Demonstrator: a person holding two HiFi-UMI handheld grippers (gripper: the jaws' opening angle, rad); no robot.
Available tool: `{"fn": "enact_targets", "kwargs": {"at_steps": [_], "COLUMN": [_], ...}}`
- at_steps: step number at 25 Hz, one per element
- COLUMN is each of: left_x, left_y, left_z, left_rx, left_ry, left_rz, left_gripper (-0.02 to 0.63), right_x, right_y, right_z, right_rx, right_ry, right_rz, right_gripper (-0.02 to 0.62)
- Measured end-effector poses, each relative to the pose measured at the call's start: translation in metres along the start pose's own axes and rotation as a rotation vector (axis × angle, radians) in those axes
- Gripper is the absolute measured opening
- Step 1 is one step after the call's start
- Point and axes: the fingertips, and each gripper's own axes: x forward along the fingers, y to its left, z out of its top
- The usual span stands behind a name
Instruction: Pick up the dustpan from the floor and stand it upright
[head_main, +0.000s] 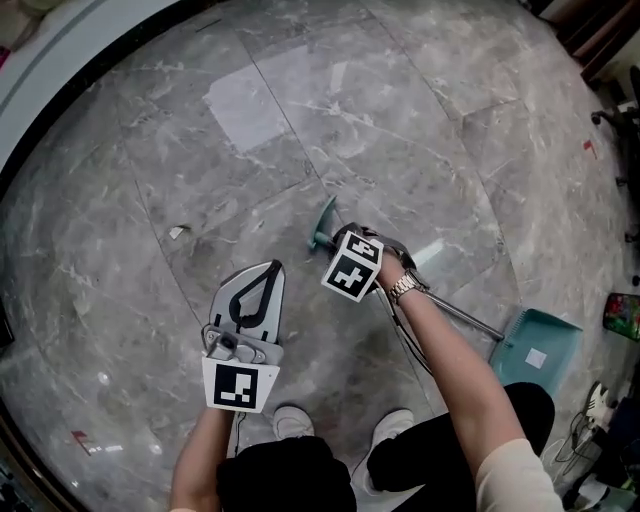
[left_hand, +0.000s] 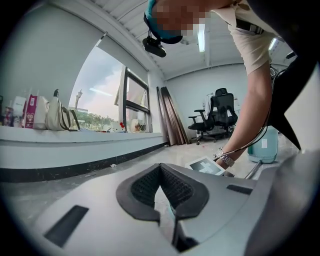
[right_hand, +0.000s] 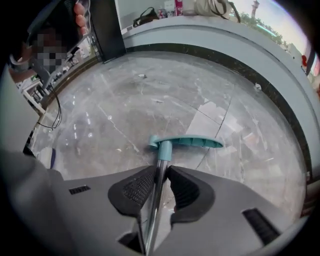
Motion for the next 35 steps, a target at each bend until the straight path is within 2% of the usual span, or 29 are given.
{"fn": "enact_targets", "kwargs": {"at_steps": [3,8,15,19,24,25,28,29,33,35], "left_x": [-0.005,-0.001,0.003,0.004,0.005,0.003,-0.005,-0.007,-0.023,-0.029], "left_y": [-0.003,-0.011,-0.021,-0.020,-0.021,-0.021,-0.015,-0.015,-0.026,-0.034], "left_z": [-0.015,-0.010,0.003,-0.001,0.008,0.016,0.059,0.076,0.153,0.200], "left_rx": [-0.012,0.069,0.129,0.123,0.131,0.109,-0.099,-0.126,-0.106,-0.095], "left_ry": [0.027,0.034,0.015,0.016,0.040,0.042,-0.003,-0.006,0.030,0.021], "left_rz": [0.003,-0.027,-0.054,-0.051,-0.052,-0.042,0.058,0.075,0.049,0.032], "left_gripper": [0.011,0.011,0.011,0.011,0.011,0.011,0.011,0.011,0.011,0.011], "right_x": [0.007,0.007,0.011,0.011,-0.010,-0.020,-0.073,-0.096,-0.197,-0.256], "right_y": [-0.003,-0.002,-0.001,-0.005,-0.006,-0.001,0.005,0.004,0.011,0.016], "right_z": [-0.001,0.001,-0.003,0.001,0.003,0.004,0.012,0.015,0.016,0.010], "right_rx": [0.030,0.059,-0.052,0.062,0.109,0.117,0.112,0.103,0.098,0.110], "right_ry": [0.009,0.005,0.050,-0.024,-0.085,-0.099,-0.153,-0.171,-0.253,-0.304], "right_rz": [-0.001,-0.034,-0.069,-0.048,-0.049,-0.047,-0.058,-0.068,-0.106,-0.129], "right_gripper": [0.101,0.101,0.100,0.097,0.091,0.091,0.091,0.090,0.089,0.089]}}
